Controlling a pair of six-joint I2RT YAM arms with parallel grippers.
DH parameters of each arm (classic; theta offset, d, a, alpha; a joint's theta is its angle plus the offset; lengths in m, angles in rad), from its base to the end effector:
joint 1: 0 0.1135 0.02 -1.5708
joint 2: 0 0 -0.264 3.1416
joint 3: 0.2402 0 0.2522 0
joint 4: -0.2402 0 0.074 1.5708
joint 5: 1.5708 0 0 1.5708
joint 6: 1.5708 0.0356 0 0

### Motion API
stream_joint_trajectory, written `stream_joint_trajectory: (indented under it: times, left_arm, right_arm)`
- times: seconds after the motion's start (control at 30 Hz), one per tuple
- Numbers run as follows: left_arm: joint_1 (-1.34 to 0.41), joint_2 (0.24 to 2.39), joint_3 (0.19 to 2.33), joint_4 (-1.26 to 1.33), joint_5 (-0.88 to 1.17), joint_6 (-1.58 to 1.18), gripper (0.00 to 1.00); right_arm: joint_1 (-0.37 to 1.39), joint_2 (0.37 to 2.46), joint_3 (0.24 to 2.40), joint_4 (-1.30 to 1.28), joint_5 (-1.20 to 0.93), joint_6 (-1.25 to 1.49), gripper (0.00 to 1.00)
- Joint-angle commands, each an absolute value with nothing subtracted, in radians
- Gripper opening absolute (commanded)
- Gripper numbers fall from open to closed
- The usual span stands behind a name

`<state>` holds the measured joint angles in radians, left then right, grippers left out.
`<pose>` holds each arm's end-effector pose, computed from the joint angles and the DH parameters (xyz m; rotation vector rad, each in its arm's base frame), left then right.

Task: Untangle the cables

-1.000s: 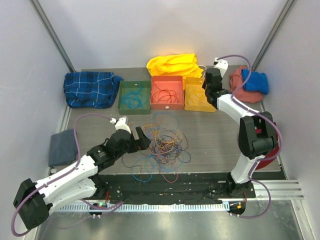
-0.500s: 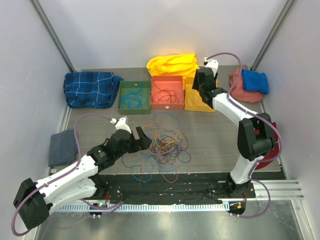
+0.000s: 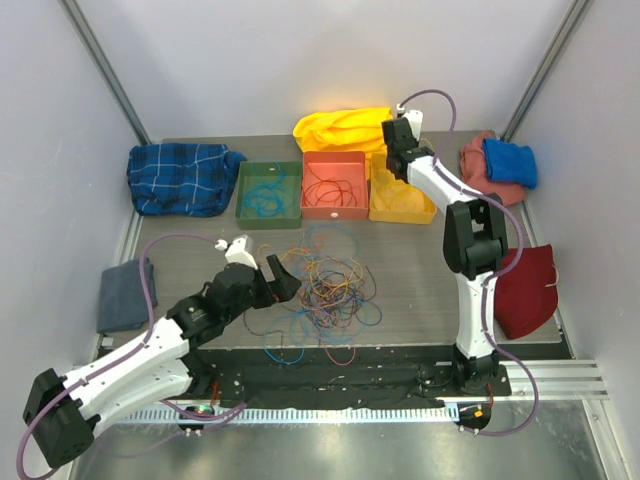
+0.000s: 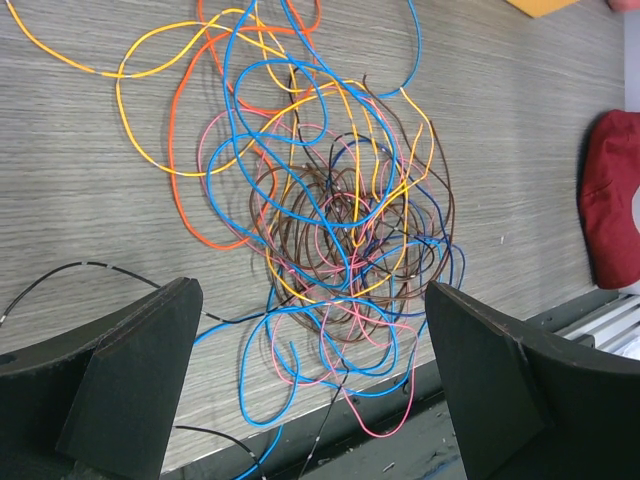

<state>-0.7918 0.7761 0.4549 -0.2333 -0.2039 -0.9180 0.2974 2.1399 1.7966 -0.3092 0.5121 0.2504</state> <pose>0.1284 -0.1198 0.2207 -0.2655 2.2020 -0.7818 0.4799 0.1288 0.2462 0.2246 2.1271 -0.2510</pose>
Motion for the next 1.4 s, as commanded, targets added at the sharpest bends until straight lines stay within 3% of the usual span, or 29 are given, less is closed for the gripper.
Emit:
stream_joint_trajectory:
  times: [0.0, 0.2, 0.33, 0.47, 0.77, 0.83, 0.87, 0.93, 1.17, 1.37]
  left_arm:
    - [-0.793, 0.772, 0.448, -0.232, -0.226, -0.927, 1.0]
    - [-0.793, 0.793, 0.448, -0.216, -0.213, -0.922, 1.0]
    - [-0.793, 0.807, 0.451, -0.206, -0.203, -0.923, 1.0]
    - [-0.793, 0.808, 0.446, -0.199, -0.198, -0.927, 1.0]
    - [-0.793, 0.799, 0.445, -0.196, -0.193, -0.923, 1.0]
    - [-0.793, 0.793, 0.443, -0.201, -0.199, -0.922, 1.0]
    - [-0.793, 0.792, 0.443, -0.201, -0.201, -0.922, 1.0]
    - [-0.793, 0.79, 0.443, -0.202, -0.202, -0.922, 1.0]
    - [-0.793, 0.801, 0.448, -0.19, -0.209, -0.913, 1.0]
    - [-0.793, 0.818, 0.449, -0.176, -0.196, -0.911, 1.0]
  right_arm:
    - [0.293, 2.169, 1.862, -0.431, 0.491, 0.288, 0.01]
    - [0.291, 2.146, 1.769, -0.434, 0.45, 0.302, 0.01]
    - [0.293, 2.111, 1.72, -0.434, 0.43, 0.304, 0.07]
    - [0.316, 2.065, 1.669, -0.426, 0.403, 0.299, 0.01]
    - [0.356, 2.005, 1.621, -0.4, 0.411, 0.288, 0.02]
    - [0.357, 2.0, 1.627, -0.406, 0.422, 0.287, 0.17]
    - [0.359, 2.0, 1.632, -0.42, 0.439, 0.285, 0.35]
    - [0.36, 2.0, 1.651, -0.434, 0.471, 0.279, 0.51]
    - [0.364, 1.974, 1.716, -0.544, 0.624, 0.216, 0.56]
    - [0.367, 1.982, 1.772, -0.721, 0.558, 0.235, 0.57]
